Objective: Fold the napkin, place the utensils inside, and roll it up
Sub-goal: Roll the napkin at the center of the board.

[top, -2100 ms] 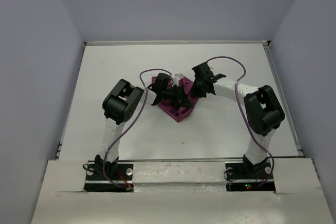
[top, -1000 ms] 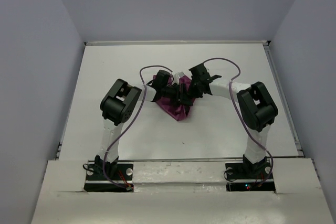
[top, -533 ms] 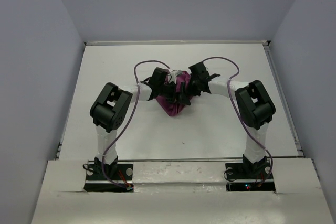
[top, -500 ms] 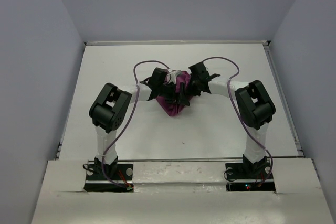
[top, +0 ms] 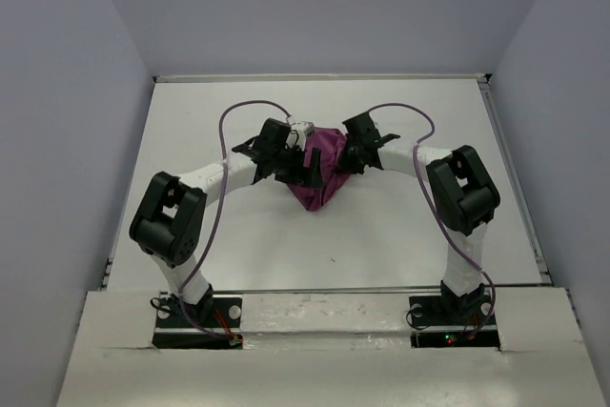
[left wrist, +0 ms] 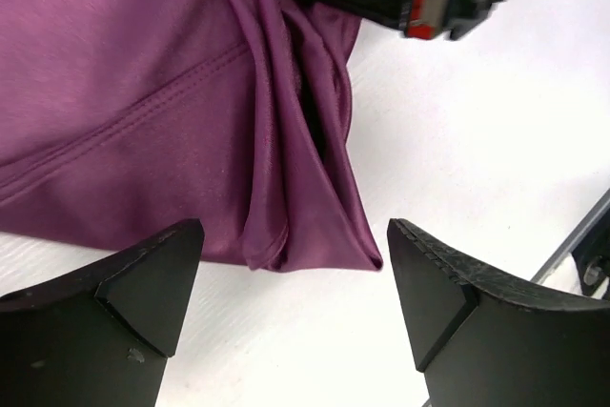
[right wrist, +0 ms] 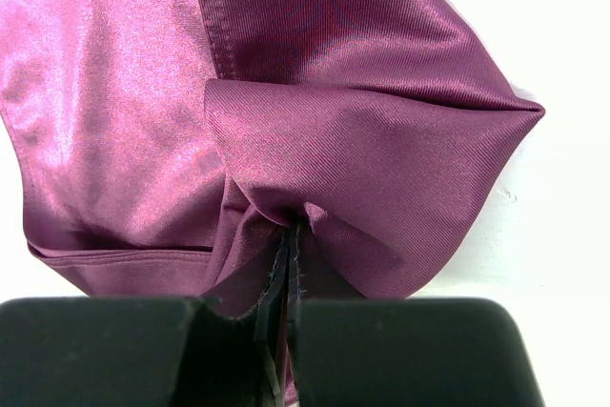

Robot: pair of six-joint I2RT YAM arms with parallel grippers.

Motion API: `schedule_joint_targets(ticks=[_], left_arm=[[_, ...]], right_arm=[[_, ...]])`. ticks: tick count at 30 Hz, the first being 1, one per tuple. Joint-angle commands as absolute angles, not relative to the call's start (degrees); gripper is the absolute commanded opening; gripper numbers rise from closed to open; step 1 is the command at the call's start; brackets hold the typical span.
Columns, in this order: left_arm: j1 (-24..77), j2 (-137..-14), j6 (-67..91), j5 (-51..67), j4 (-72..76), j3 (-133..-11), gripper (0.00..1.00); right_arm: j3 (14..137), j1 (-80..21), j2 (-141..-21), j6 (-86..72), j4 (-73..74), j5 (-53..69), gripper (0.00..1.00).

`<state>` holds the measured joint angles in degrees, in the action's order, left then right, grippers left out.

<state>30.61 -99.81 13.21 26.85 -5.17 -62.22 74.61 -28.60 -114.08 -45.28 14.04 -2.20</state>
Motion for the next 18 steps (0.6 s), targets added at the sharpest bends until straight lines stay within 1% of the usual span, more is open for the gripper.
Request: schedule_joint_targets(ticks=[1,2,3,4,9,11,16,18], left_arm=[[31.8,-91.5,7.8,20.7,-7.6,-61.3,0.91],[32.7,-90.0,6.7,19.1,-8.0,-61.5,0.91],[35.0,-89.6,6.3,14.8,-9.1,-61.9,0.91],[35.1,-89.1,6.1,12.6,-9.7,-61.9,0.91],[43.8,-89.5,7.6,1.1,-10.3,-62.0,0.86],[45.3,-90.8,8.4,-0.8,-9.8,-61.6,0.85],[47.5,-93.1,10.8,-4.4,-7.7,-61.7,0.85],[47.7,-94.5,11.0,-4.8,-6.6,-61.7,0.81]], right_arm=[[73.5,-28.4,-118.7,-43.9,19.5,-4.9,0.01],[73.6,-28.4,-118.7,-43.9,19.6,-4.9,0.01],[73.7,-28.4,-118.8,-44.0,19.6,-4.9,0.01],[73.7,-28.4,-118.9,-44.0,19.6,-4.8,0.01],[74.4,-28.4,-119.4,-43.9,19.8,-4.6,0.01],[74.4,-28.4,-119.4,-43.9,19.9,-4.7,0.01],[74.4,-28.4,-119.3,-43.8,20.2,-4.8,0.01],[74.4,-28.4,-119.1,-43.7,20.3,-4.9,0.01]])
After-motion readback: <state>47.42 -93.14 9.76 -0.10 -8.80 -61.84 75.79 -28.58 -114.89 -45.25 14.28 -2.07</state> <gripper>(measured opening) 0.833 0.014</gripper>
